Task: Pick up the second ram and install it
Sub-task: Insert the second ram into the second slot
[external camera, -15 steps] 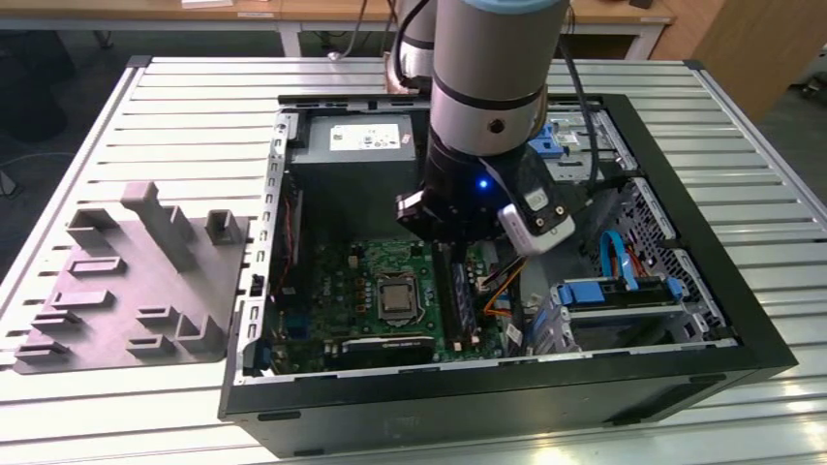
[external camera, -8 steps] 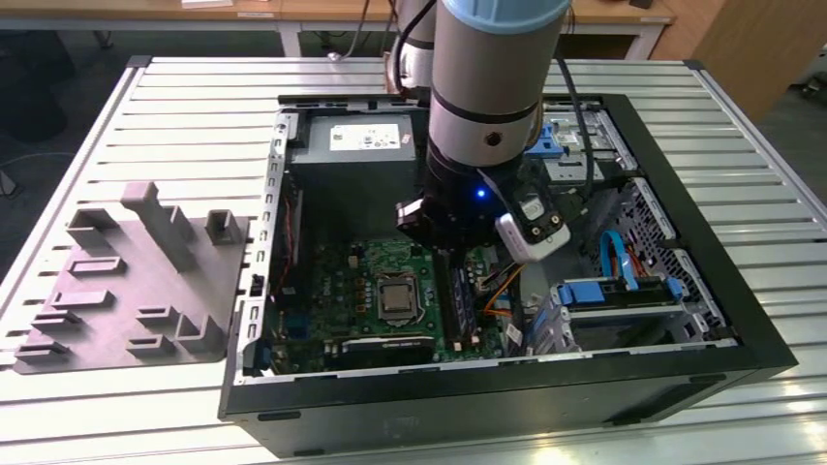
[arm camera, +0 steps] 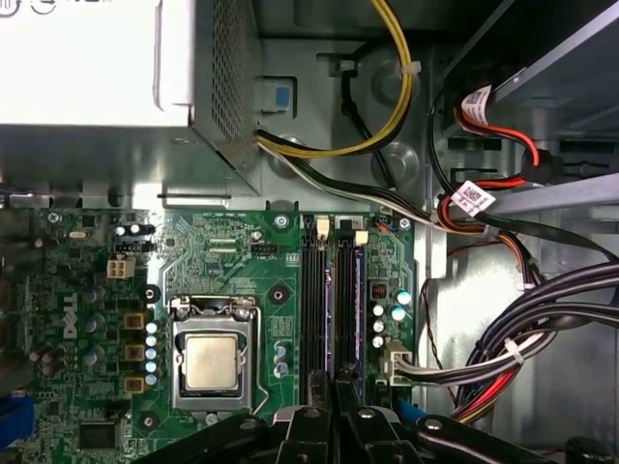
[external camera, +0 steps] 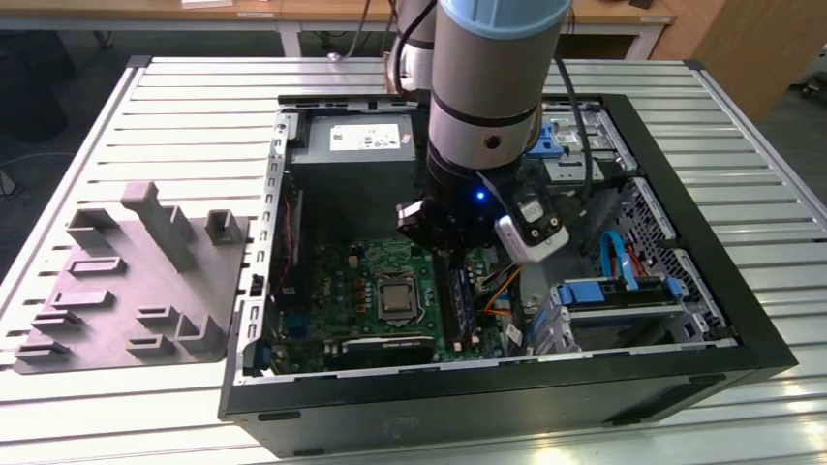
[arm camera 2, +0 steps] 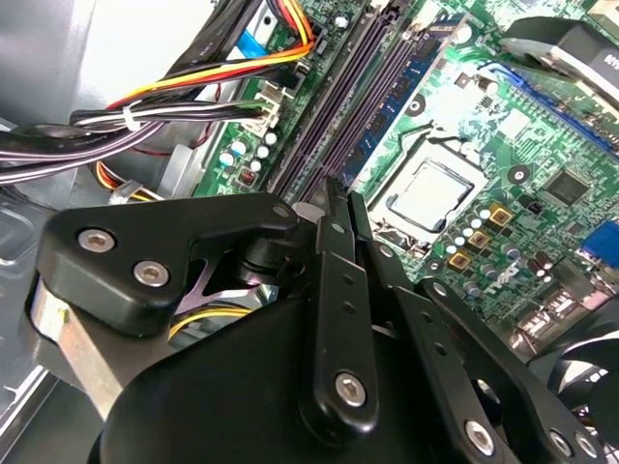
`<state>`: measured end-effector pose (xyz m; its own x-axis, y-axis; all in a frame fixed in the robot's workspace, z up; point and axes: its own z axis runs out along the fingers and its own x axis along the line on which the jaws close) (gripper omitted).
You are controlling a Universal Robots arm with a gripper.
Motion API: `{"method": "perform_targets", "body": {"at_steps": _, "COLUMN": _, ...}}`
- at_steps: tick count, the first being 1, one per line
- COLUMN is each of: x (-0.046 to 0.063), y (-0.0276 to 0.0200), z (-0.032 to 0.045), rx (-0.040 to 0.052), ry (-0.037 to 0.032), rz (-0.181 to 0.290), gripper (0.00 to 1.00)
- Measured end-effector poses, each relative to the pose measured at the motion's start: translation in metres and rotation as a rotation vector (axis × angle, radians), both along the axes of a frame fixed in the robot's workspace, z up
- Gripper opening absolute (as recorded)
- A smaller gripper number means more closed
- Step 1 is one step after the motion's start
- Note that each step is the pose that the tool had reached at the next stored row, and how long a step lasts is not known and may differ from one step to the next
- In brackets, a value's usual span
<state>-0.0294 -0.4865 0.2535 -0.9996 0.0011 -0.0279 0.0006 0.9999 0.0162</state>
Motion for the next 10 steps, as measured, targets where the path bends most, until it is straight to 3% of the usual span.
{"method": "perform_targets", "body": {"at_steps": 7, "x": 0.0007, "y": 0.0007, "z": -0.0039, "rx": -0.0001, "ry": 0.0001, "rz": 0.0, "gripper": 0.13}}
{"method": "perform_targets", "body": {"at_steps": 10, "x": 0.0007, "y": 0.0034, "z": -0.0056, "rx": 0.0, "ry": 0.0, "rz": 0.0, "gripper": 0.13}}
